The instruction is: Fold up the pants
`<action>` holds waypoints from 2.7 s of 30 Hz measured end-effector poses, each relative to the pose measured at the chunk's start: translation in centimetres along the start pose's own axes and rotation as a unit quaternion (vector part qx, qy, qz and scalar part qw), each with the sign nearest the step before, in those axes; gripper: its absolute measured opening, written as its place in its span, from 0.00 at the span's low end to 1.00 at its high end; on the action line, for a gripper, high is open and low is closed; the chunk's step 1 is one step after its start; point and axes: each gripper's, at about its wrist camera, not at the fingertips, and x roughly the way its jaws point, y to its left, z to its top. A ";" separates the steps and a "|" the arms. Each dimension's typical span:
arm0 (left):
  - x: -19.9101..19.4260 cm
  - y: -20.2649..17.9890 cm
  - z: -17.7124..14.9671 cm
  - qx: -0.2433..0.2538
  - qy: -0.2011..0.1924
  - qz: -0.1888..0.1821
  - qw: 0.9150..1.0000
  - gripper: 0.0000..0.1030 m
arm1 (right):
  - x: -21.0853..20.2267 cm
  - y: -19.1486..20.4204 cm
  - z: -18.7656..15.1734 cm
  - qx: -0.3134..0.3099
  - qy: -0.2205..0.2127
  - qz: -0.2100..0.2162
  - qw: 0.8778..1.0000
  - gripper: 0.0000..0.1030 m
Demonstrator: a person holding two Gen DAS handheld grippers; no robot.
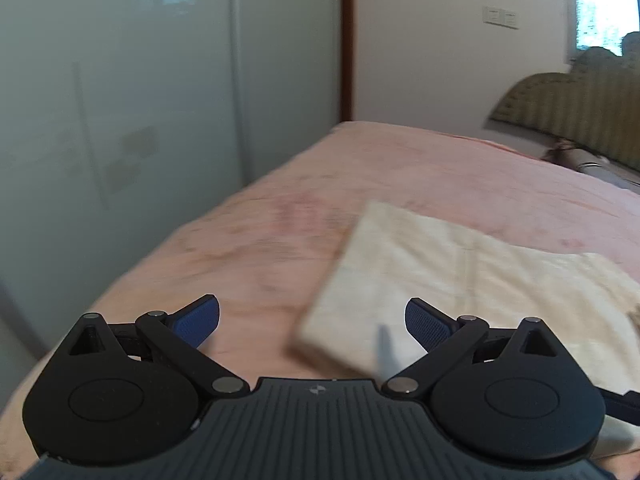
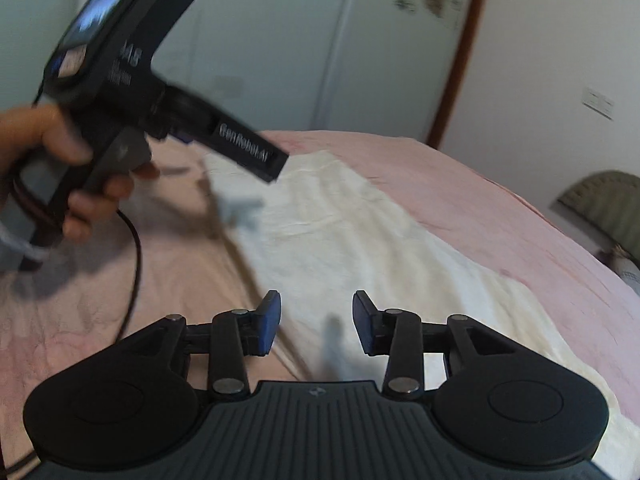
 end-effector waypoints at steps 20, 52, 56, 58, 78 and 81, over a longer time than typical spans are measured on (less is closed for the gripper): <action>4.2 8.7 0.4 -0.260 0.168 -0.193 0.931 0.98 | 9.6 9.7 2.6 -0.258 -0.023 -0.092 0.961 0.19; 9.0 1.8 1.7 -0.273 0.146 -0.287 0.906 0.13 | 4.4 -8.0 0.7 0.141 0.041 0.032 0.989 0.12; 4.0 -0.9 4.1 -0.227 0.081 -0.295 0.925 0.13 | 1.9 -8.7 2.2 0.183 -0.034 0.044 0.982 0.12; 1.3 -2.4 4.8 -0.207 0.051 -0.306 0.928 0.13 | 0.9 -9.3 3.0 0.206 -0.061 0.061 0.975 0.12; -11.2 -25.6 1.5 -0.027 -0.014 -0.411 0.911 0.21 | -12.8 -17.5 -5.6 0.335 -0.175 -0.047 0.925 0.12; -10.8 -29.7 0.5 0.005 -0.006 -0.425 0.905 0.22 | -13.7 -18.5 -7.0 0.358 -0.171 -0.071 0.915 0.12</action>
